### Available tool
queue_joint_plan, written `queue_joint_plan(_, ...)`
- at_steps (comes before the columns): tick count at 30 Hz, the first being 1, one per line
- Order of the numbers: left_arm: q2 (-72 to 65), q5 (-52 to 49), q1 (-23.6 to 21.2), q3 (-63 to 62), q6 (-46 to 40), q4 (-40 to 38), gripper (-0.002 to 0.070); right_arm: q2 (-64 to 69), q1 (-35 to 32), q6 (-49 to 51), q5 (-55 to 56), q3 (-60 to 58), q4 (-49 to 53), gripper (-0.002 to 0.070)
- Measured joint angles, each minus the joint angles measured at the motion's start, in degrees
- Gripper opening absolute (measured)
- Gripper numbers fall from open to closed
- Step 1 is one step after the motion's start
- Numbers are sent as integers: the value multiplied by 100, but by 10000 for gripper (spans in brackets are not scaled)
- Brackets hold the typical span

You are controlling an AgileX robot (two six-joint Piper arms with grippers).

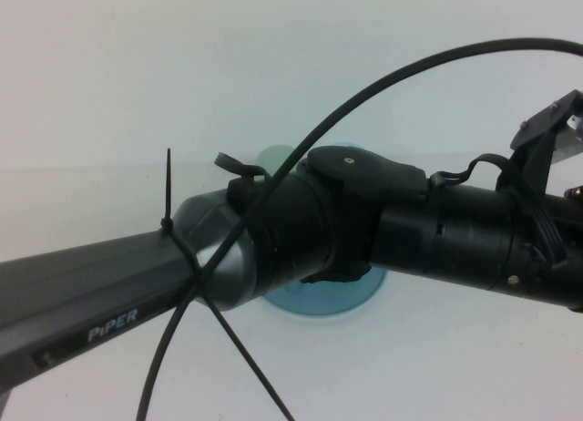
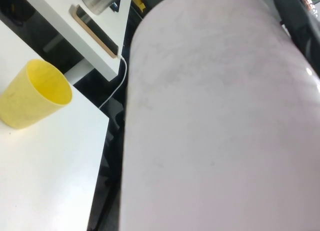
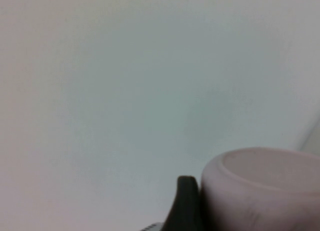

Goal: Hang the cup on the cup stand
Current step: Adjust the cup with two arms

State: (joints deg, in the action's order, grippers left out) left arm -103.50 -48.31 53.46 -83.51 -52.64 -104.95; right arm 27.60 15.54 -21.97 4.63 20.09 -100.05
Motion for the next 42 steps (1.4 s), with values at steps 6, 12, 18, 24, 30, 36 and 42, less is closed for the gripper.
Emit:
queue_joint_plan(6,0,-21,0,0,0,0,484,0,0,-114,0,0,0,556)
queue_joint_plan(12,0,-58,0,0,-8,0,484,0,0,-211,12,0,0,553)
queue_joint_plan(18,0,-88,-50,0,-8,37,484,0,0,-261,143,0,0,552)
queue_joint_plan(24,0,-424,-339,0,-8,114,484,0,0,-359,357,11,0,552)
queue_joint_plan(30,0,-618,-595,0,55,430,484,0,0,-449,513,11,-40,552)
queue_joint_plan(36,48,-712,-664,12,121,898,484,0,0,-473,672,11,-44,552)
queue_joint_plan(42,369,-667,-987,12,272,1469,387,0,0,-477,756,11,-54,552)
